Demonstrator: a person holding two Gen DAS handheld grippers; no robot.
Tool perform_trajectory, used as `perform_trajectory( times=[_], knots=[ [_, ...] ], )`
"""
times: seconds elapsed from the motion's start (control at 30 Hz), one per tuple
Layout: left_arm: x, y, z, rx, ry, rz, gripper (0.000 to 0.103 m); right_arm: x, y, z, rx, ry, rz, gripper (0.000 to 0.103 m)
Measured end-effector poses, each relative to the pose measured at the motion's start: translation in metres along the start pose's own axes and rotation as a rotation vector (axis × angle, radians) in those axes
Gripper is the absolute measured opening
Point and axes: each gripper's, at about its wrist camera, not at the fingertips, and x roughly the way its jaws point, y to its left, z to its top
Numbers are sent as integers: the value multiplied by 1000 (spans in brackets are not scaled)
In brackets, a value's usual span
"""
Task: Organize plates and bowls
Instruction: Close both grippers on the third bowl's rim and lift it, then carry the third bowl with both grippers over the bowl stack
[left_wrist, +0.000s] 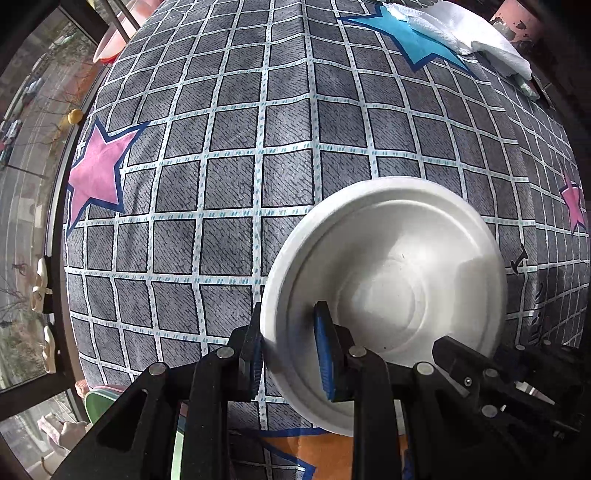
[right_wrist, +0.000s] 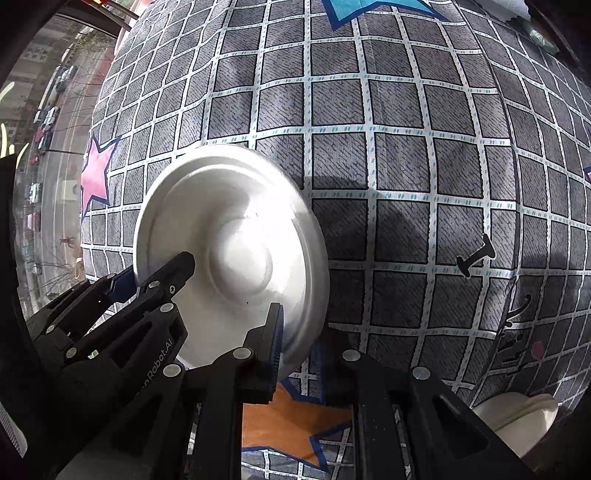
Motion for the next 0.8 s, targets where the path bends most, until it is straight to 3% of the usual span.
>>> perform_trajectory(
  times=[0.2,0.37,0.5,0.73,0.8],
  knots=[
    [1,-36,-85,71,39,-18,28,5,-23,-86,34,24,-19,17],
    [2,-54,-133,115,75,-34,28,10,-29,-133,37,26,-48,18],
    [3,-65,-157,120,81,-41,28,15,-32,-156,36,41,-56,18],
    [8,-77,-162,59,93,-51,29,30,-30,-193,-36,78,-71,18],
    [10,-70,-162,44,98,-56,31,34,-24,-174,-41,83,-79,18]
  ],
)
